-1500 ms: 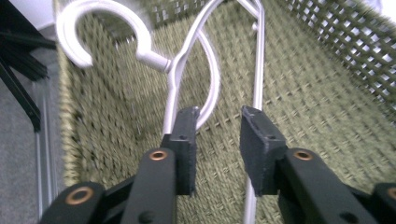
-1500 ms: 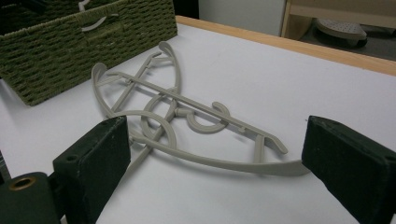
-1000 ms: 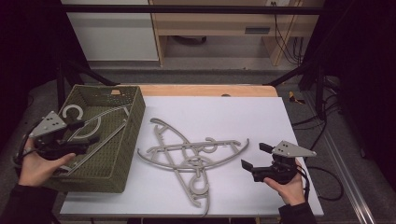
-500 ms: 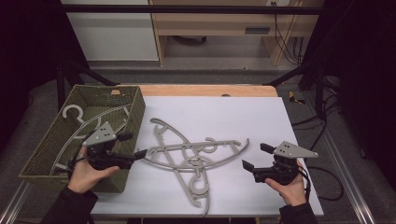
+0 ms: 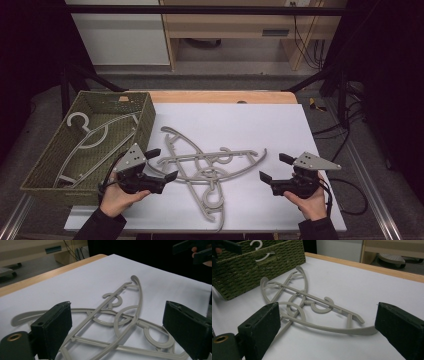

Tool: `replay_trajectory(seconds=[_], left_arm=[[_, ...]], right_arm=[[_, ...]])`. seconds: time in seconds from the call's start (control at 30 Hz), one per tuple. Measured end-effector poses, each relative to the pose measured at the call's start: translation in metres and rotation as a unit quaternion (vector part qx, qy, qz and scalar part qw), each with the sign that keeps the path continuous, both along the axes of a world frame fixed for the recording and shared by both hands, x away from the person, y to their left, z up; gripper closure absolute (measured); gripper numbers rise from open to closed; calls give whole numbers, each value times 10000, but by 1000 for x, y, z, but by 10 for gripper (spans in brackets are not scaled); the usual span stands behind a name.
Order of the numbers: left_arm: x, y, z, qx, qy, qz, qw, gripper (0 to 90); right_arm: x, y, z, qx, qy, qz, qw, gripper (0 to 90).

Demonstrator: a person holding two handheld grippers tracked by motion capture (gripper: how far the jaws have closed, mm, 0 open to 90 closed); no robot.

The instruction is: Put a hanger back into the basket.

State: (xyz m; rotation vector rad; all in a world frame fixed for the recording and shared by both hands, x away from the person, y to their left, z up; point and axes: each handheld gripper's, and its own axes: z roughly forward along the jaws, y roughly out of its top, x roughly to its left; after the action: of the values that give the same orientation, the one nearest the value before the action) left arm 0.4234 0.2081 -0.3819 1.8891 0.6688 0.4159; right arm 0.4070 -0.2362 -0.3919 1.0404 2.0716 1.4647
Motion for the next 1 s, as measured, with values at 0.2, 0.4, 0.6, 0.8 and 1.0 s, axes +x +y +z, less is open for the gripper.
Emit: replay_trajectory(seconds=[0.2, 0.4, 0.6, 0.8, 1.0], left_arm=[[4, -12, -14, 421, 240, -235, 9986, 124], [10, -28, -29, 772, 476, -498, 9946, 167], [19, -40, -44, 1051, 732, -723, 9891, 252], [30, -49, -60, 1579, 851, -757, 9809, 396], [36, -62, -66, 1789, 842, -895, 9762, 540]], right_arm=[[-1, -2, -1, 30, 3, -32, 10000, 64], [-1, -1, -1, -4, 33, -2, 10000, 63], [-1, -1, -1, -20, 27, 1, 10000, 65], [-1, 0, -1, -45, 36, 43, 10000, 66], [0, 3, -3, -96, 62, 74, 9999, 67]])
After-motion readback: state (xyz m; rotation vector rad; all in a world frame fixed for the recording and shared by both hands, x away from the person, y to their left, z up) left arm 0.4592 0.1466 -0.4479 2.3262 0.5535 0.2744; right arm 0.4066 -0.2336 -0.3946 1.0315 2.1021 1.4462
